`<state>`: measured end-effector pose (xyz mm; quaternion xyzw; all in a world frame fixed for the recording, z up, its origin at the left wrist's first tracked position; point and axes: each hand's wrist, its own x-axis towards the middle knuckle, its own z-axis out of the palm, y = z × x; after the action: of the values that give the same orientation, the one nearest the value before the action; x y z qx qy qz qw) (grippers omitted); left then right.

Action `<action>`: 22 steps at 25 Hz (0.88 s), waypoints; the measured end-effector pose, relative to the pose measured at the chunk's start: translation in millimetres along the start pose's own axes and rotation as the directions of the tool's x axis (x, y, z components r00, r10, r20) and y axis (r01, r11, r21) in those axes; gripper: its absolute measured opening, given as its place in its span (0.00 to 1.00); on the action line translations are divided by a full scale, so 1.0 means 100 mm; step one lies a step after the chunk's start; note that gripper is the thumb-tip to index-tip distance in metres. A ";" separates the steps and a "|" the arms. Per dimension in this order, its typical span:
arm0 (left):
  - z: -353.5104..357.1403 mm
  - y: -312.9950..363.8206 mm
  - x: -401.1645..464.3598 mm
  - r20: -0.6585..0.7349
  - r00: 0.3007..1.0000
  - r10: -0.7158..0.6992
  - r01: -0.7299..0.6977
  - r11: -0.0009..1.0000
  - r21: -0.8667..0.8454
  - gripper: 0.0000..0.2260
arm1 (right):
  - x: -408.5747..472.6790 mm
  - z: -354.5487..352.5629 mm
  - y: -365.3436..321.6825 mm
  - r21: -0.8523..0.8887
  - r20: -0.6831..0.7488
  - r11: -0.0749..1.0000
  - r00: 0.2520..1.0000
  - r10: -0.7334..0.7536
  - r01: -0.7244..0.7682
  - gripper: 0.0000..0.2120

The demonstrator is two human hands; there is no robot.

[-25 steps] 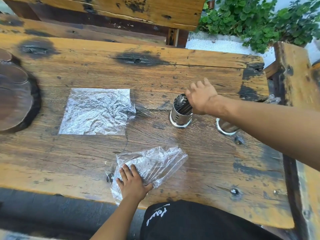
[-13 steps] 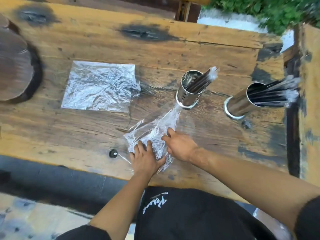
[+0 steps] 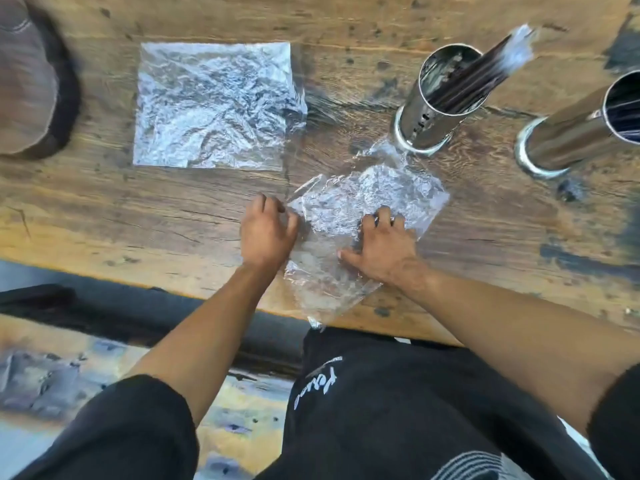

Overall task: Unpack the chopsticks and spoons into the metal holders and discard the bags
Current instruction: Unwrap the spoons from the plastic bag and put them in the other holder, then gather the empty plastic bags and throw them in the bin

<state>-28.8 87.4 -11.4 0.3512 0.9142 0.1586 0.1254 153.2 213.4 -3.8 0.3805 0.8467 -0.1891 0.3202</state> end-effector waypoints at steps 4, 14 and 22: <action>-0.19 -0.16 0.88 -0.043 0.988 -0.151 0.154 0.985 0.075 0.20 | 0.07 -0.02 -0.06 0.015 0.020 0.999 0.999 0.034 -0.034 0.55; -0.18 -0.60 2.17 0.405 0.851 -0.335 0.190 0.915 0.357 0.40 | 0.25 -0.05 0.03 0.193 0.054 0.980 0.998 0.031 -0.040 0.47; -0.12 -0.45 2.01 0.319 0.903 -0.287 0.165 0.919 0.360 0.26 | 0.17 -0.07 0.10 0.344 -0.036 0.939 0.999 0.015 -0.002 0.24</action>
<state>-205.6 190.2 -40.9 0.2805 0.9230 -0.0778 0.2517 149.7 233.2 -11.0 0.4379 0.8049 -0.3255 0.2331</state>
